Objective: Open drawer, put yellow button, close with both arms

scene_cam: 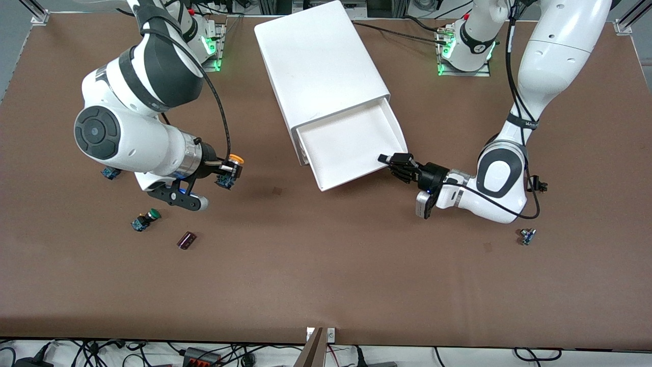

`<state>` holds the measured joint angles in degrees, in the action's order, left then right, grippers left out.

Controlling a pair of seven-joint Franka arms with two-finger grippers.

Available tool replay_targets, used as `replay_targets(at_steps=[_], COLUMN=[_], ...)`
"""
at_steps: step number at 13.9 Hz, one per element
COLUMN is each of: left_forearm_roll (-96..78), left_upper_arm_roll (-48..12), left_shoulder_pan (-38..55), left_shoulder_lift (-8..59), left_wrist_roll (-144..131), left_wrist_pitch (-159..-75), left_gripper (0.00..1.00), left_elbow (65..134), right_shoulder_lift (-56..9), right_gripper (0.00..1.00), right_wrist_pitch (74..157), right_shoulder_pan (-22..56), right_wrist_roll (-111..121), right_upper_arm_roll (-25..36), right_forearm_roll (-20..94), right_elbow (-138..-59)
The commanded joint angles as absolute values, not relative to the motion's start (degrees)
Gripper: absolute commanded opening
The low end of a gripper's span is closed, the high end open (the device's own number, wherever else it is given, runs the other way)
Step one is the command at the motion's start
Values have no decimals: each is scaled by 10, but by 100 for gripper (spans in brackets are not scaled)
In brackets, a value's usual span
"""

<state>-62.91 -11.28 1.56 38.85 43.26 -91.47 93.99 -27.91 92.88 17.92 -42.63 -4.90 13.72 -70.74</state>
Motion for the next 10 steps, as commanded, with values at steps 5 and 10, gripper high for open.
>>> replay_targets(at_steps=[5,10], left_forearm_roll=[-611,-549], left_upper_arm_roll=[-107,-106], left_shoulder_pan=[11,5], left_shoulder_lift=[398,350], left_wrist_roll=[407,210], left_wrist_pitch=[-920,-878], left_gripper=[100,100], left_elbow=[916,883], right_shoulder_lift=[-285,-302], right_gripper=[0,0], right_wrist_pitch=[921,967], right_shoulder_pan=[207,282], right_wrist_roll=[-648,-784], right_upper_arm_roll=[-55,-52], right_forearm_roll=[198,200], right_elbow=[-653,-642])
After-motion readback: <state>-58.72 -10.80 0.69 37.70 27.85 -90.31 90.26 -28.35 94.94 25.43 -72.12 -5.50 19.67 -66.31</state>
